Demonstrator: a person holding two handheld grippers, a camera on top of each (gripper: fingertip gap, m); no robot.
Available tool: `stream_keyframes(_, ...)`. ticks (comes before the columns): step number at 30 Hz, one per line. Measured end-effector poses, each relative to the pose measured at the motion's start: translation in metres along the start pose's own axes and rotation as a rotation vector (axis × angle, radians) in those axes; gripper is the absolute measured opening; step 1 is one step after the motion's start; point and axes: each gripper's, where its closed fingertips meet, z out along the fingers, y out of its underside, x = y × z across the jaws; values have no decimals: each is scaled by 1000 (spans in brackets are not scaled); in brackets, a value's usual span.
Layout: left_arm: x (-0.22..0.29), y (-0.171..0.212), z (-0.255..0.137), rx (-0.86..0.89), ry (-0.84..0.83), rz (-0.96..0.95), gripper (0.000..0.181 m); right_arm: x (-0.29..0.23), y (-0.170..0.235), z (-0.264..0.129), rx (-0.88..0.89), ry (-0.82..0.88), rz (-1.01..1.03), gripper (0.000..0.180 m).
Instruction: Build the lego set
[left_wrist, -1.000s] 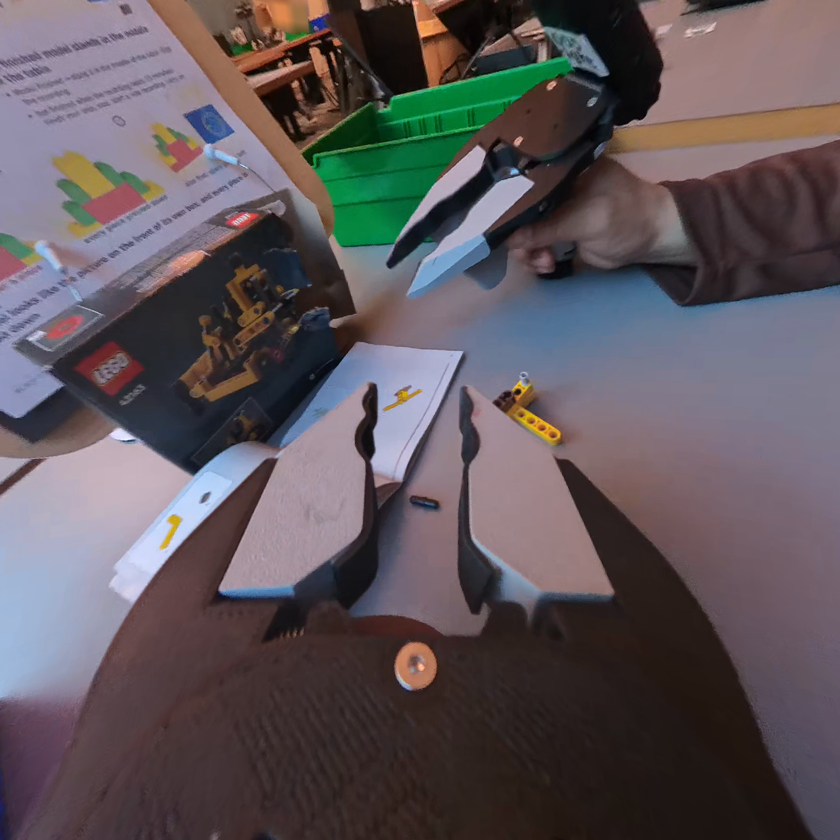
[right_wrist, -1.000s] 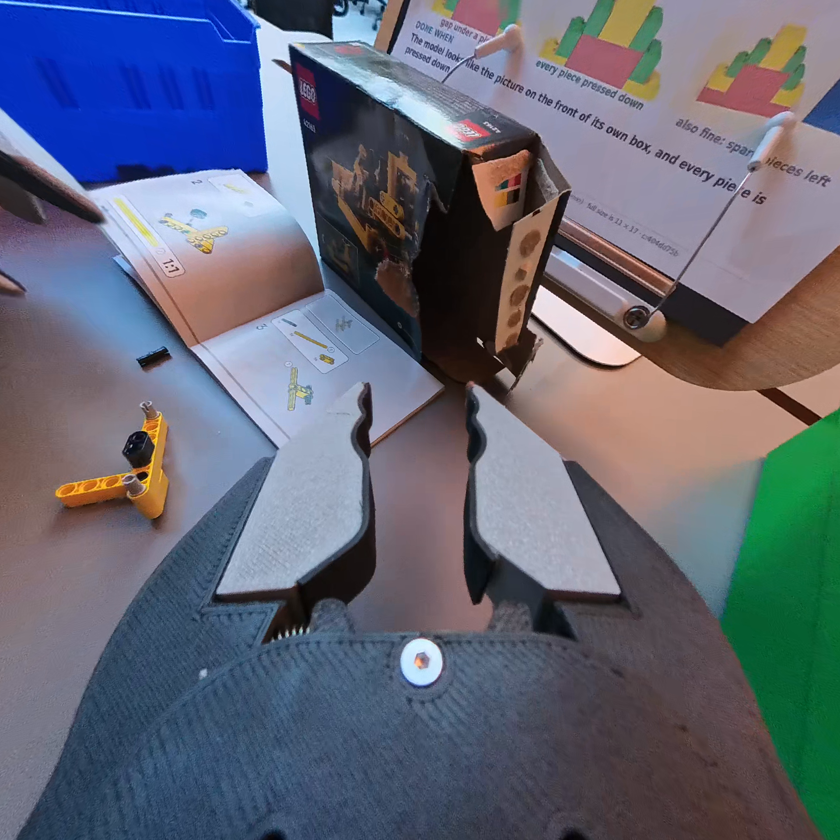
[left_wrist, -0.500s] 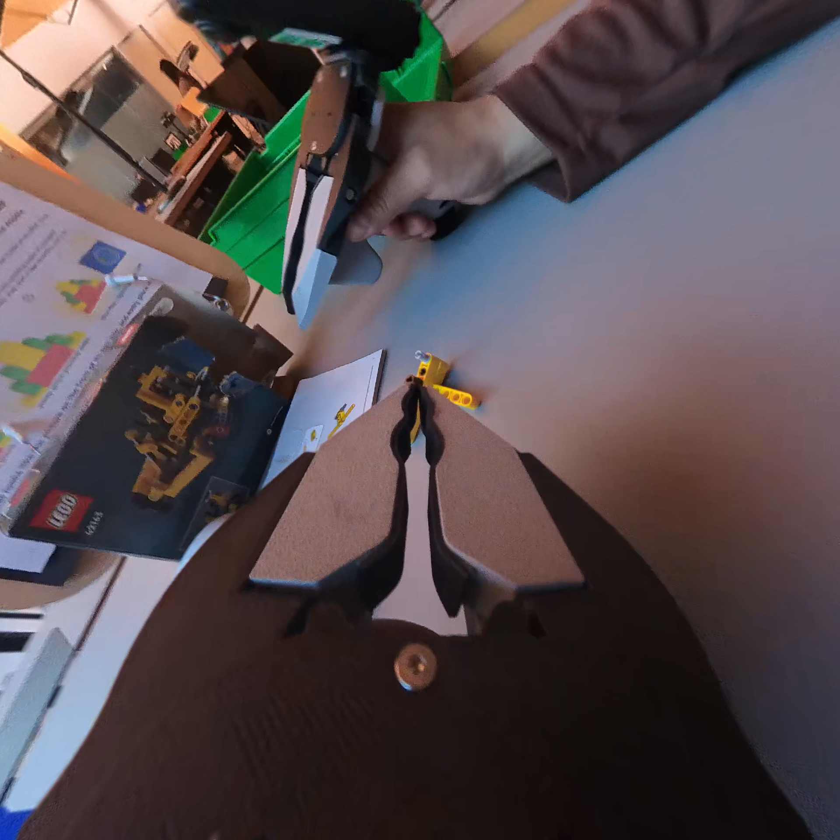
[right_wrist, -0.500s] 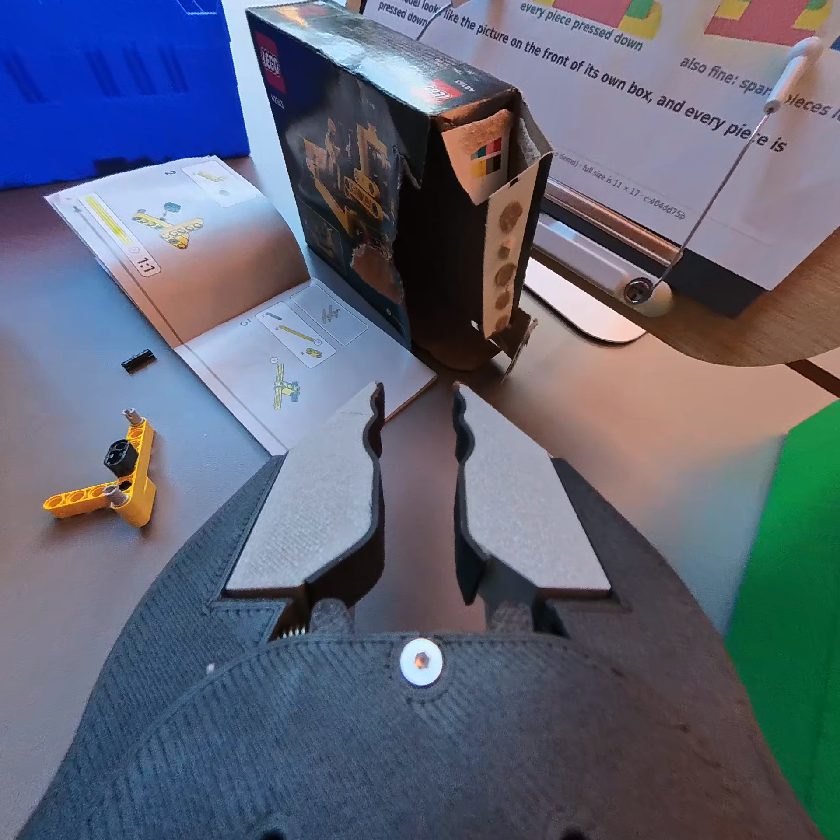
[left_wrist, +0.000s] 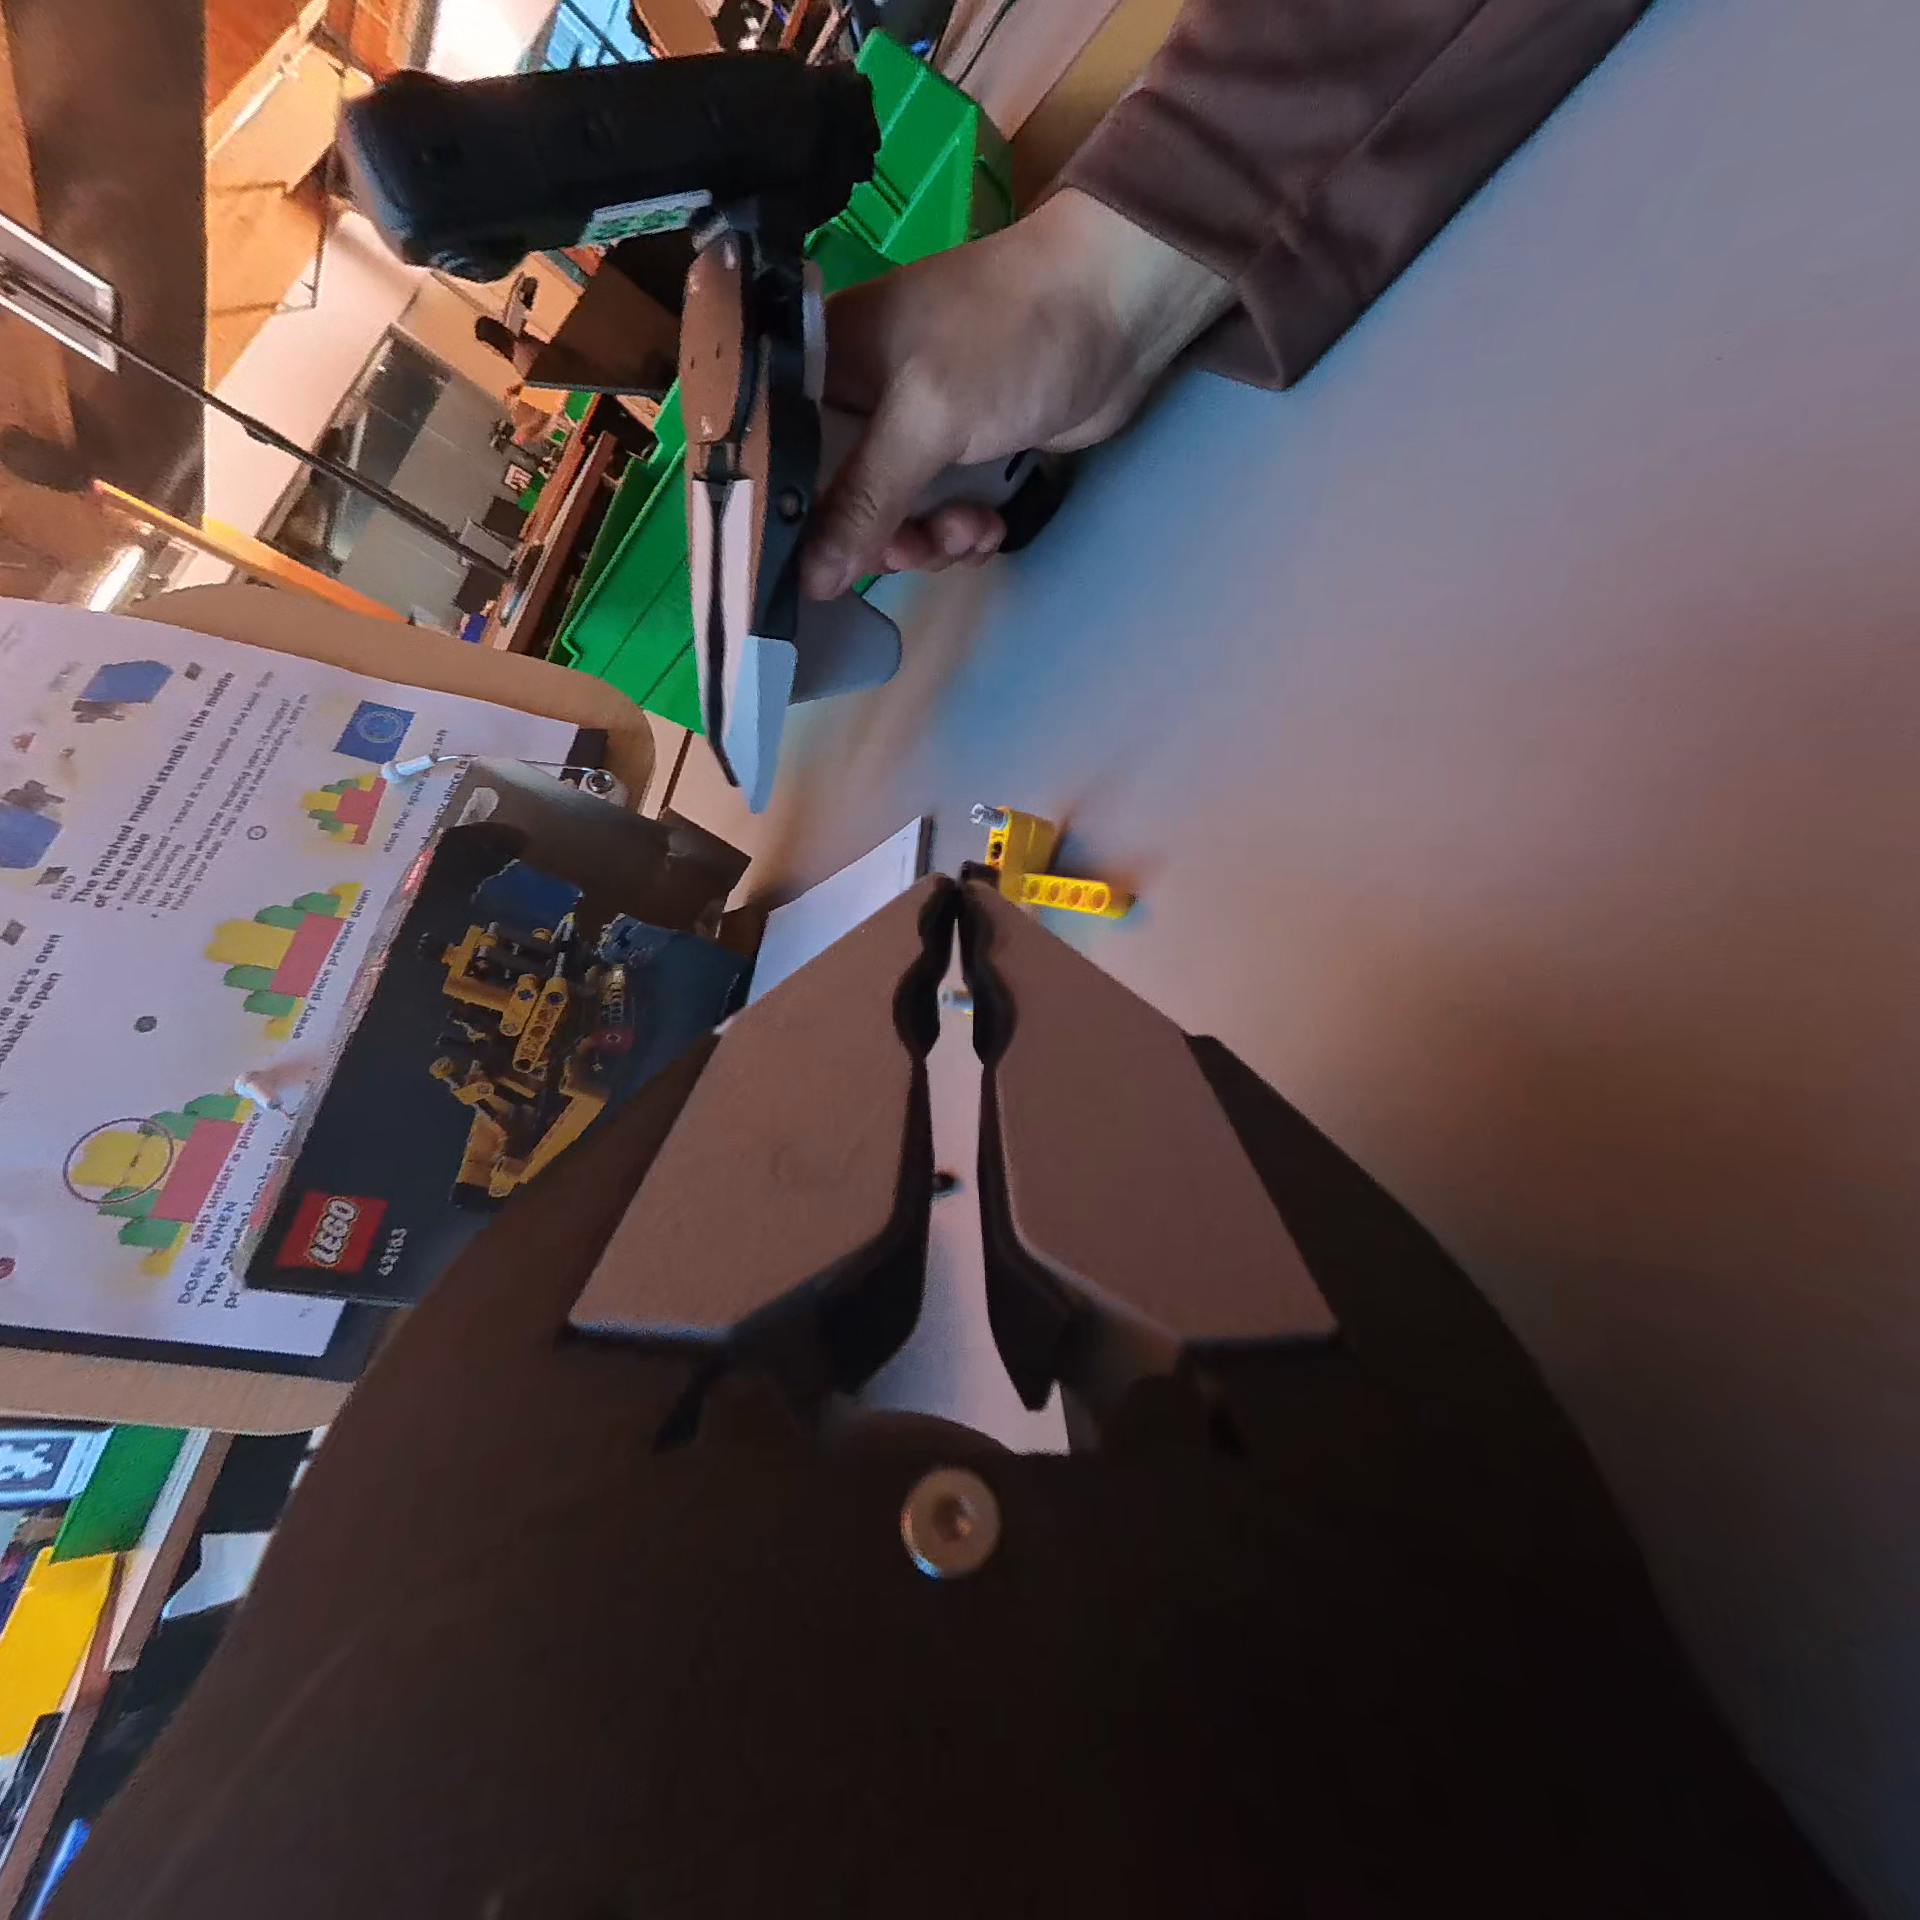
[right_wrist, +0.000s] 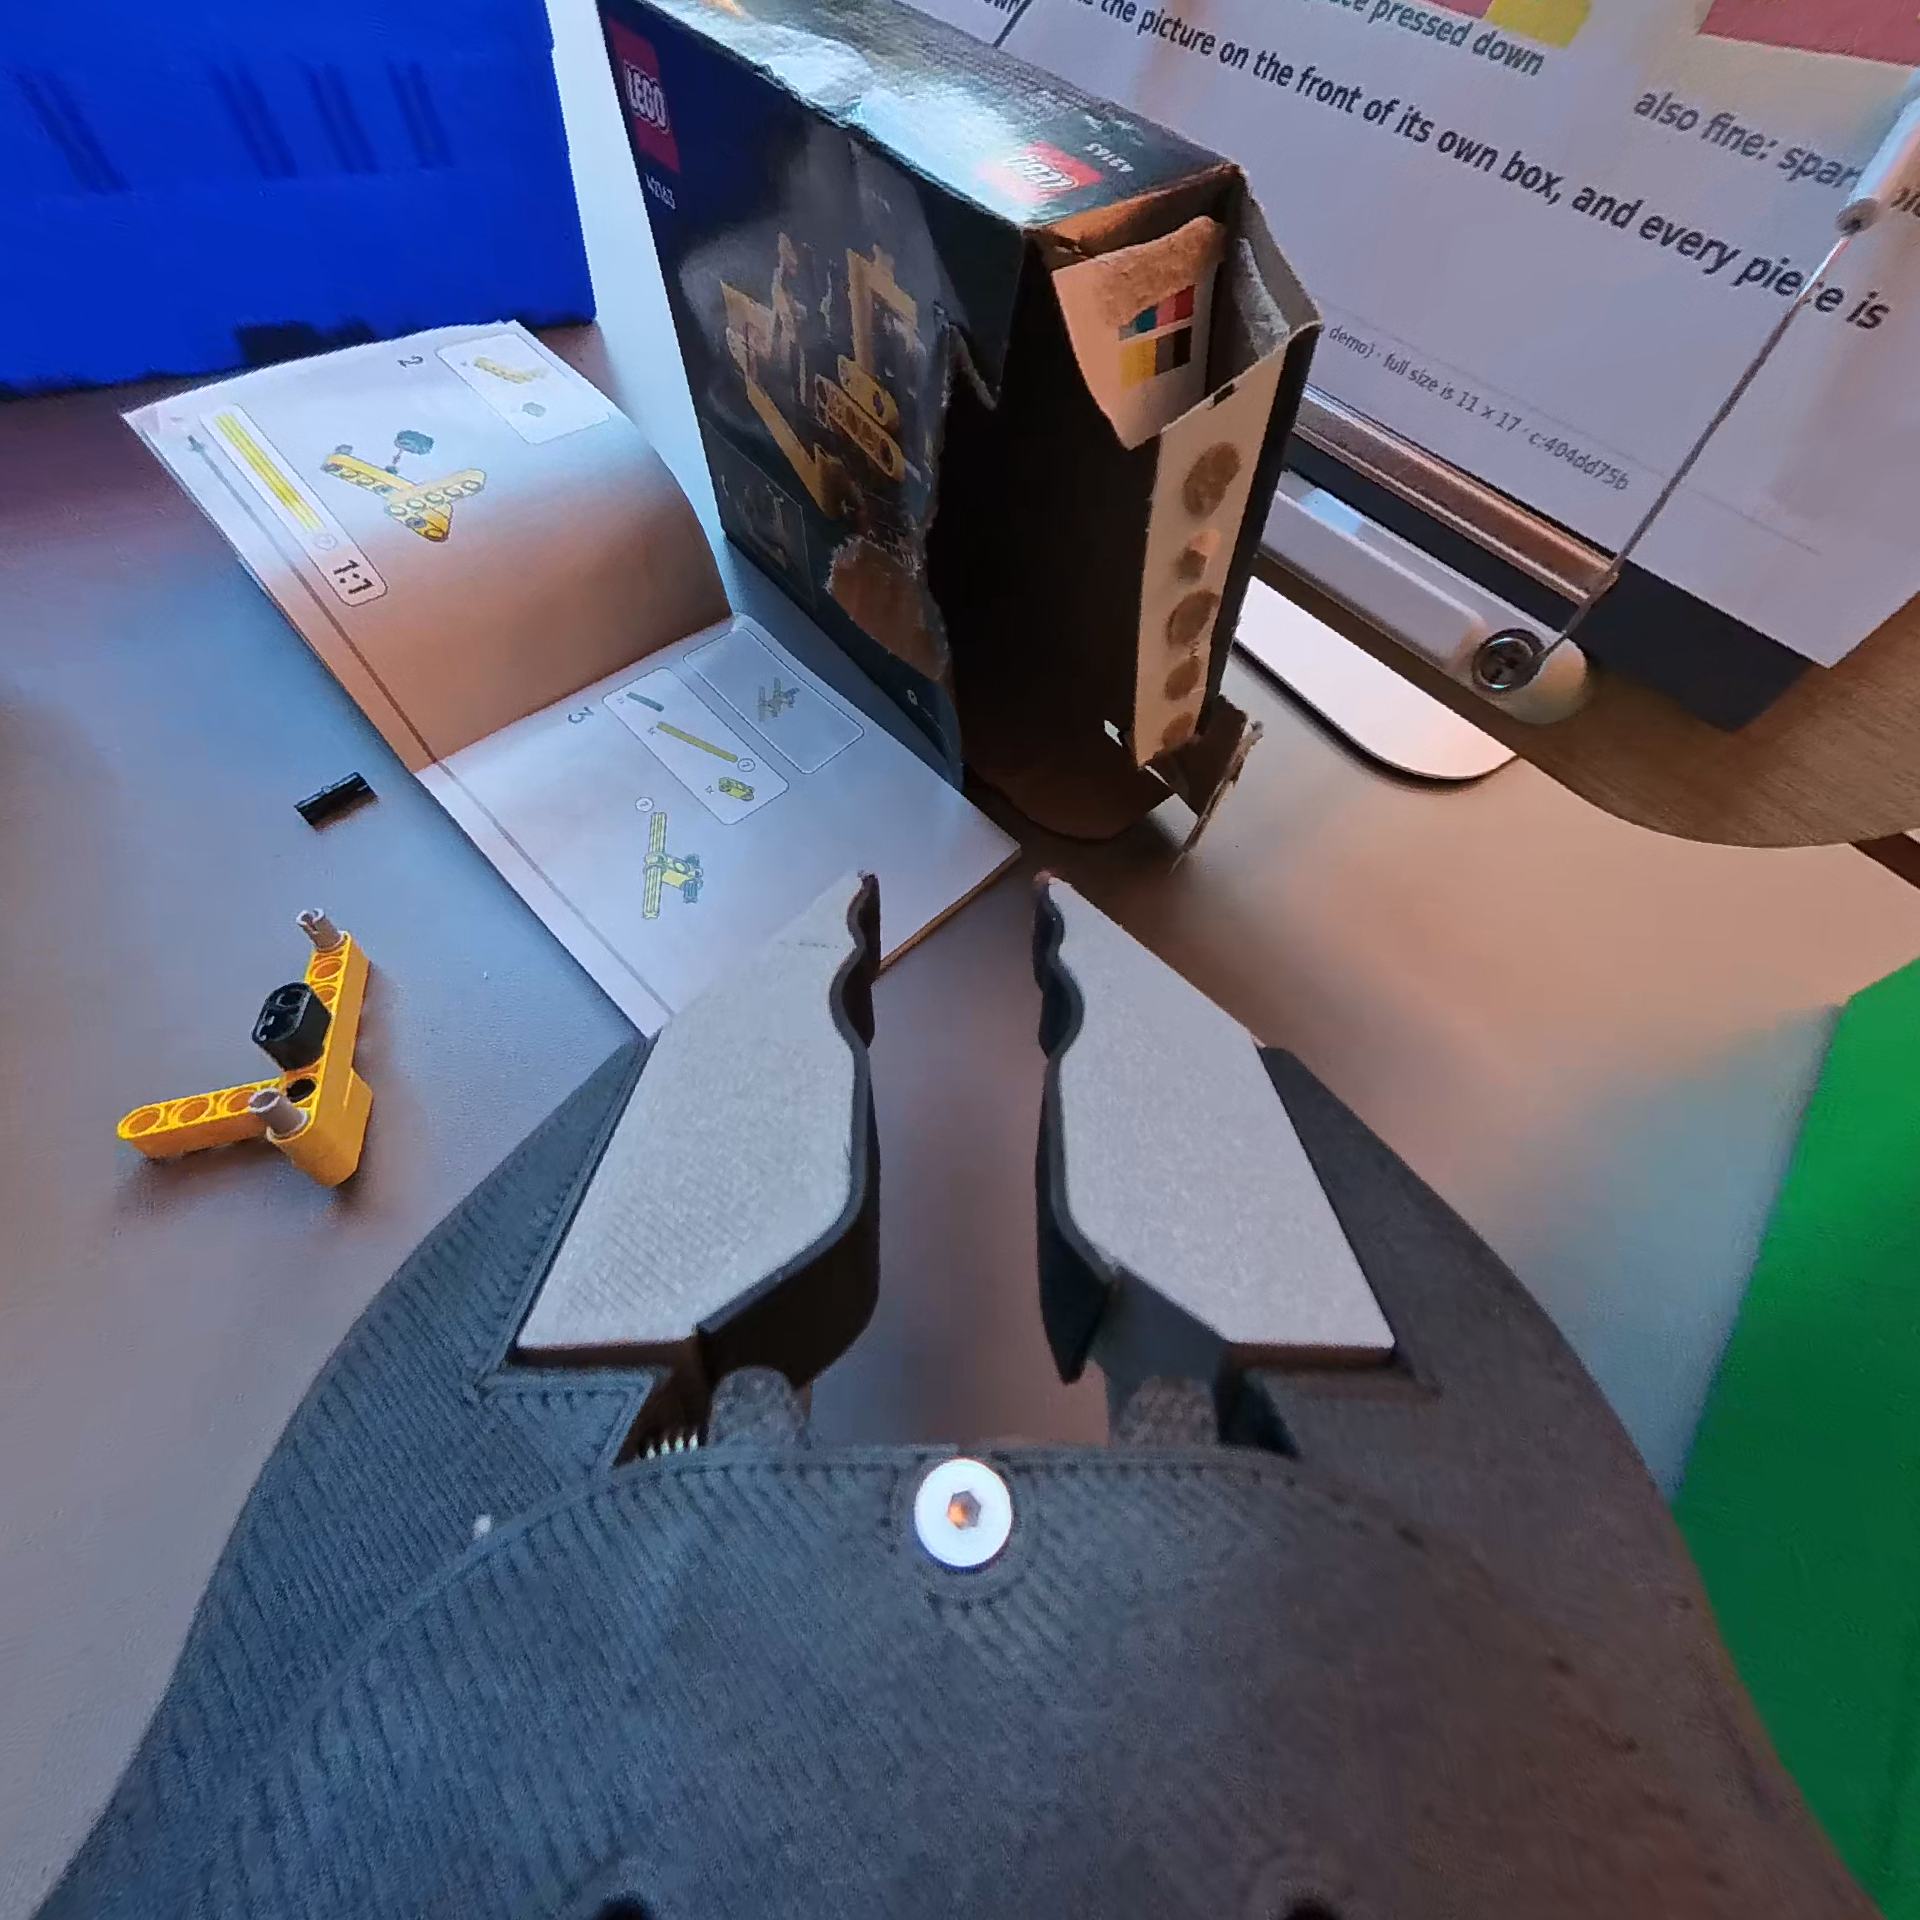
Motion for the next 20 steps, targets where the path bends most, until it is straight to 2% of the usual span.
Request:
stream_keyframes(3,-17,1,-2,3,-87,-23,0,-1,0,0,-3,-4,-8,26)
stream_keyframes(8,-54,21,-9,-55,-229,-174,0,-3,1,1,-9,-10,-23,26)
stream_keyframes(12,-65,30,-12,-67,-257,-249,0,-6,2,2,-18,-26,-26,26)
stream_keyframes(17,-69,41,-11,-121,-306,-238,0,-7,2,2,-18,-34,-26,26)
stream_keyframes(20,-77,51,-14,-126,-318,-339,0,-7,3,2,-20,-44,-19,26)
